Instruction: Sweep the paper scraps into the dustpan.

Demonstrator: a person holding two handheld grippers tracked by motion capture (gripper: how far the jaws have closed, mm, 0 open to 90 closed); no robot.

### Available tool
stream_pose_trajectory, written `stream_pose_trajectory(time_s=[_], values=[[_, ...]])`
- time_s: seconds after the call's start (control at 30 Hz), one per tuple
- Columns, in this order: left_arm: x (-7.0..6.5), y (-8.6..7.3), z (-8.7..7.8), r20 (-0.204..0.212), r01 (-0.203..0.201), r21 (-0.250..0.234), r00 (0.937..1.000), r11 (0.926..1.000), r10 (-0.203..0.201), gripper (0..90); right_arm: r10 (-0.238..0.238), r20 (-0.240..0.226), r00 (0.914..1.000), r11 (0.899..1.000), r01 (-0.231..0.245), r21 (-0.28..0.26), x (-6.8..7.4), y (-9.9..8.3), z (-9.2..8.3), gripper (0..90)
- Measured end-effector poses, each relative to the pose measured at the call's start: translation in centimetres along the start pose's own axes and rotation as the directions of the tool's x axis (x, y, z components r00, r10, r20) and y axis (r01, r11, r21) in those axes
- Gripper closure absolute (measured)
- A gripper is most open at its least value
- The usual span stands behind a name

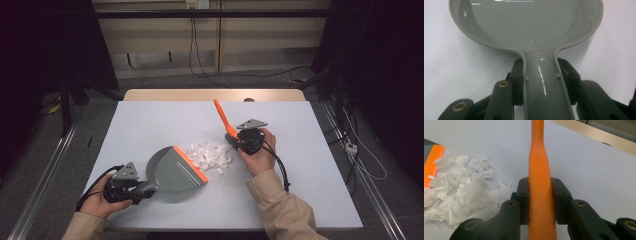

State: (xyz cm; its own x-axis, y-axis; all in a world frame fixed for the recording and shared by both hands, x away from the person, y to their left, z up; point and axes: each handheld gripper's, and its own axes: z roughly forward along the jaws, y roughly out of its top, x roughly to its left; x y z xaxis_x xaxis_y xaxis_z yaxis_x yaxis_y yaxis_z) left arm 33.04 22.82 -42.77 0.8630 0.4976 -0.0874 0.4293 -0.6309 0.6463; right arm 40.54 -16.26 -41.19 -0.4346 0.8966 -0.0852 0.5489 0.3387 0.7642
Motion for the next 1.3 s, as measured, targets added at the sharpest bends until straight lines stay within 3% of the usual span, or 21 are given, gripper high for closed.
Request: stream_pose_trajectory(time_s=[0.1, 0.2, 0.87, 1.23, 1.27, 1.3], values=[[-0.1, 0.2, 0.1, -0.014, 0.002, 0.008, 0.9999, 1.0000, -0.001, 62.3, -0.017, 0.001, 0.9999, 1.000, 0.017, -0.002, 0.4, 0.1, 0.1, 72.0], [0.0, 0.4, 0.3, 0.008, 0.002, 0.002, 1.0000, 1.0000, -0.002, 62.2, -0.029, 0.005, 0.9996, 1.000, 0.029, -0.007, 0.9, 0.1, 0.2, 72.0], [-0.1, 1.5, 1.5, 0.032, -0.005, 0.010, 0.9995, 0.9999, 0.004, 62.2, -0.093, 0.006, 0.9957, 0.995, 0.093, -0.042, 4.0, 0.8, 1.2, 71.9], [-0.3, 1.6, 1.8, 0.035, -0.007, 0.007, 0.9994, 0.9999, 0.007, 62.2, -0.092, -0.048, 0.9946, 0.994, 0.089, -0.071, 5.7, 0.9, 1.3, 71.9], [-0.4, 1.7, 1.8, 0.014, -0.009, 0.012, 0.9999, 0.9999, 0.009, 62.3, -0.087, -0.058, 0.9946, 0.994, 0.082, -0.074, 5.8, 0.9, 1.3, 71.9], [-0.4, 1.7, 1.9, 0.028, -0.006, 0.004, 0.9996, 1.0000, 0.006, 62.3, -0.088, -0.060, 0.9943, 0.994, 0.083, -0.075, 5.9, 0.9, 1.3, 71.9]])
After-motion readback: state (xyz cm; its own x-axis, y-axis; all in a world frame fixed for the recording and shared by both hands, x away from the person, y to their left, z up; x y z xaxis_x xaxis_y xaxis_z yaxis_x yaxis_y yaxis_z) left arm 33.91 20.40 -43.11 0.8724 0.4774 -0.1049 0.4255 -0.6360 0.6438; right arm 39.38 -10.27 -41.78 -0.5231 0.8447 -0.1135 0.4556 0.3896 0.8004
